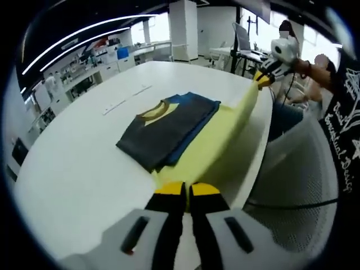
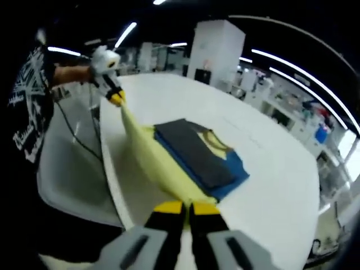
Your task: Fold the garment on the visible template until the final outline fits inside the template.
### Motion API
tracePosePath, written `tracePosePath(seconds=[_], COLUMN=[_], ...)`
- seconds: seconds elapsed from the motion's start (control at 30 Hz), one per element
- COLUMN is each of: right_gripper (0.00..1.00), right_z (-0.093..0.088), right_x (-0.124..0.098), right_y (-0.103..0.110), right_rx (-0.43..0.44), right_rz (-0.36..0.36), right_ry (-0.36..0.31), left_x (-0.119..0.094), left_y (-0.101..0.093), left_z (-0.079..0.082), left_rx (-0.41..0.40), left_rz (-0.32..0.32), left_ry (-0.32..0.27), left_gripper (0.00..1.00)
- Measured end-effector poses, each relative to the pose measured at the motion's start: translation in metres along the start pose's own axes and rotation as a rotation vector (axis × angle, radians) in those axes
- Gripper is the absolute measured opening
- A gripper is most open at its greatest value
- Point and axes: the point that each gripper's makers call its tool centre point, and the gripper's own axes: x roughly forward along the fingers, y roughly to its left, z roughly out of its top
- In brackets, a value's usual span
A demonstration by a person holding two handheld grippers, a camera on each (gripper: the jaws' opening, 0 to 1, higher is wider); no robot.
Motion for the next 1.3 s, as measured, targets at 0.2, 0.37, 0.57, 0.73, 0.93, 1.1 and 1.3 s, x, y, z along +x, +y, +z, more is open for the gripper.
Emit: tracePosePath(seconds=[0.2,0.37,0.57,0.73,0.93,1.1,1.3], right_gripper=[0.0,0.0,0.0,0.0,0.0,0.0,0.0], right_z=[0.011,0.017,0.026,0.035,0.047,0.062,0.078], right_x=[0.006,0.009,0.013,0.017,0.023,0.026,0.039], right_y=[-0.018,-0.03,-0.046,-0.062,-0.082,-0.097,-0.117], right_rx=[-0.038,-0.054,-0.065,-0.065,-0.074,-0.088,-0.109], right_rz=[-0.033,-0.05,-0.073,-0.101,-0.132,-0.149,-0.173], right_ry=[-0.006,-0.008,-0.021,-0.039,-0.061,-0.087,-0.097], left_x=[0.005,0.009,0.014,0.019,0.024,0.029,0.032], left_y=[0.017,0.029,0.043,0.055,0.069,0.086,0.1], left_z=[0.017,0.029,0.042,0.059,0.078,0.085,0.093], left_rx=[0.029,0.046,0.062,0.07,0.076,0.059,0.036], left_rz=[0.022,0.034,0.051,0.072,0.101,0.127,0.156], left_ry=[-0.018,-0.028,-0.049,-0.074,-0.111,-0.137,-0.162], left_gripper=[0.0,0.0,0.0,0.0,0.0,0.0,0.0])
